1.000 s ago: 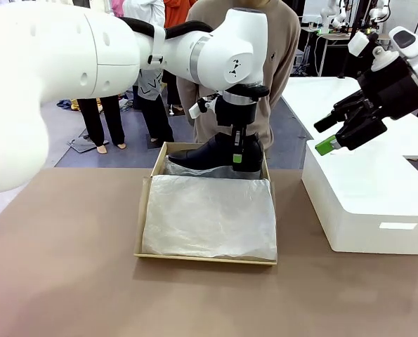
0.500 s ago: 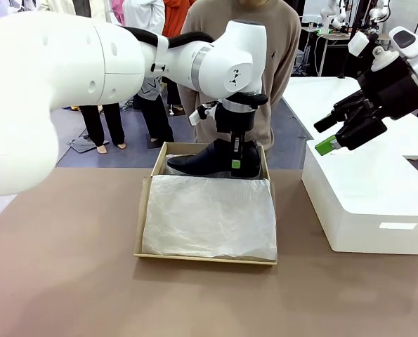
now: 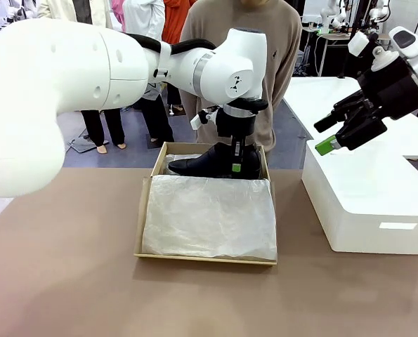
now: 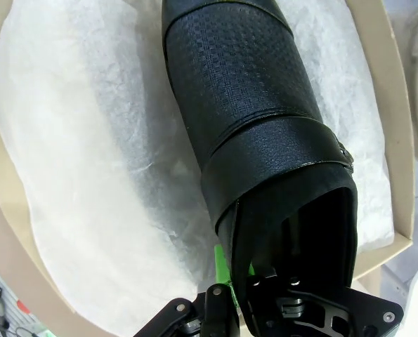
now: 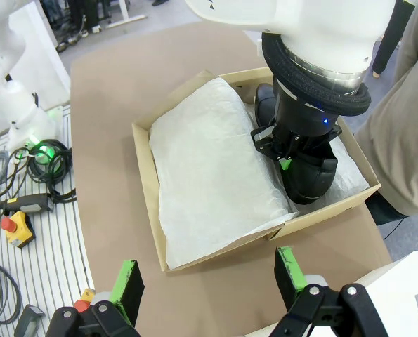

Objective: Pack the shoes into the box.
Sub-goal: Place the other shoe of the Shoes into the Shoes Box.

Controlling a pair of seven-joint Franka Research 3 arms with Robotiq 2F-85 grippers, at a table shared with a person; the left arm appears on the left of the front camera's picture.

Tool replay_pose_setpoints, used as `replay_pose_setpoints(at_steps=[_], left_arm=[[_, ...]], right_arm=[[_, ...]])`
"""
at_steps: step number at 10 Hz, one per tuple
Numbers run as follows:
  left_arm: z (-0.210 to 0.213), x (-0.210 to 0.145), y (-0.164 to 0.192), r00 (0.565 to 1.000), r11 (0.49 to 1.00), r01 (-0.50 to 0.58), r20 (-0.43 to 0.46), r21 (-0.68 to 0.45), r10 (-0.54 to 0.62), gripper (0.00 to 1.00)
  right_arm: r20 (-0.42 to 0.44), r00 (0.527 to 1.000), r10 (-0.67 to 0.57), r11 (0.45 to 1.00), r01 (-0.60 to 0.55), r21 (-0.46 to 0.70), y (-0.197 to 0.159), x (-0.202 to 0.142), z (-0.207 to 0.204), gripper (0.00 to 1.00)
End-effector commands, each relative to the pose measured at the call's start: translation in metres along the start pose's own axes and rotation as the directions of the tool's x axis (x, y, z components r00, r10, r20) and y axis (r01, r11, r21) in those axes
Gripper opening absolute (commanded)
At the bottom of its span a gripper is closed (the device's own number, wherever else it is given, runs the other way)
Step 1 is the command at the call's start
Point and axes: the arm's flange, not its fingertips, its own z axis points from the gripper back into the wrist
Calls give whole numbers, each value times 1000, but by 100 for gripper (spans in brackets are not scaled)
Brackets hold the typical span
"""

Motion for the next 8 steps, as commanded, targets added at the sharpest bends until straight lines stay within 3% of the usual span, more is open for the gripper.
replay_pose_setpoints(at_steps=[1, 3, 8], left_arm=[[7, -7, -7, 997, 998, -60, 40, -22, 61, 0], [6, -8, -7, 998, 998, -55, 40, -19, 56, 0], [26, -8, -12, 997, 997, -68, 47, -26, 69, 93]], right_arm=[[33, 999, 21, 1000, -22, 11, -2, 1, -2, 100], [33, 999, 21, 1000, -22, 11, -2, 1, -2, 100], [33, 999, 21, 1000, -22, 11, -2, 1, -2, 100]])
